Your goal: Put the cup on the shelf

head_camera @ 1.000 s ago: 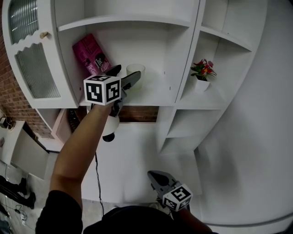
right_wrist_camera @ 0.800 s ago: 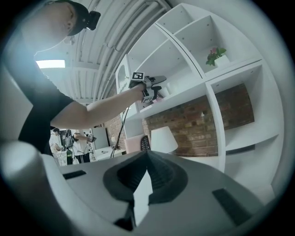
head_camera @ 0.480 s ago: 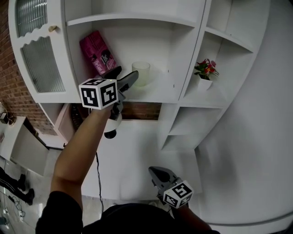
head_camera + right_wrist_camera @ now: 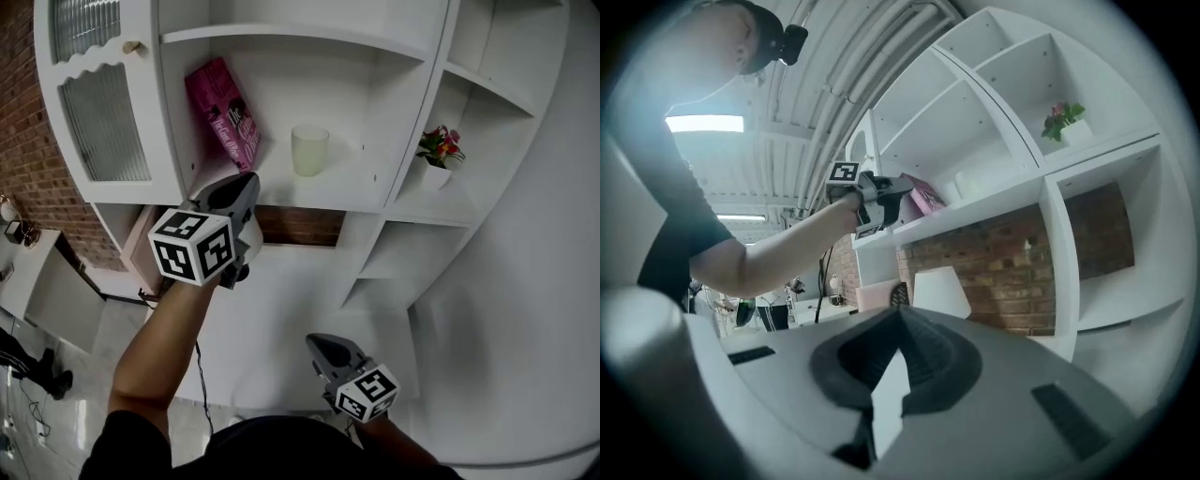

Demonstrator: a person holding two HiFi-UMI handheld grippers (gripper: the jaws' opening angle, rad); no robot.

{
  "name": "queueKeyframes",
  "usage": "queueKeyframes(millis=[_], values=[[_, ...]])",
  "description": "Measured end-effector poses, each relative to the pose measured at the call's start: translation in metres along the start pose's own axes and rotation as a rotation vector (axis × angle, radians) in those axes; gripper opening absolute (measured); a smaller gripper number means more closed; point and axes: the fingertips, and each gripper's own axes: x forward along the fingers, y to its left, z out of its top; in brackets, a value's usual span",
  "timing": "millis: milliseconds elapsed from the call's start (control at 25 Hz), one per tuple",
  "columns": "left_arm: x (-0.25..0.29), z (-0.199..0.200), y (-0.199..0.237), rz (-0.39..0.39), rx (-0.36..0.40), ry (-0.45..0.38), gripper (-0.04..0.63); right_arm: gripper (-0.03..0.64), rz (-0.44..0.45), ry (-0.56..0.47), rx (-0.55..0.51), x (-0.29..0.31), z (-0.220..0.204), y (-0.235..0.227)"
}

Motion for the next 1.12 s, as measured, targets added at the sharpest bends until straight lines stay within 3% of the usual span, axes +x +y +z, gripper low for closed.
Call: queueKeyframes(millis=[200, 640, 1120], values=[[-0.04, -0.025, -0.006, 0.041, 0.06, 0.003, 0.006, 0.005, 0.01, -0.007, -0.007, 0.009, 0.003, 0.007], [-0.102, -0.109, -0.034, 0.036, 0.001, 0.129, 0.005, 0.005, 0.012, -0.037, -0.008, 0.019, 0.012, 0.014], [-0.153, -0.17, -0.06, 0.04, -0.065, 0.229, 0.005, 0.003, -0.008, -0.047, 0.014, 0.018, 0.011, 0.013]])
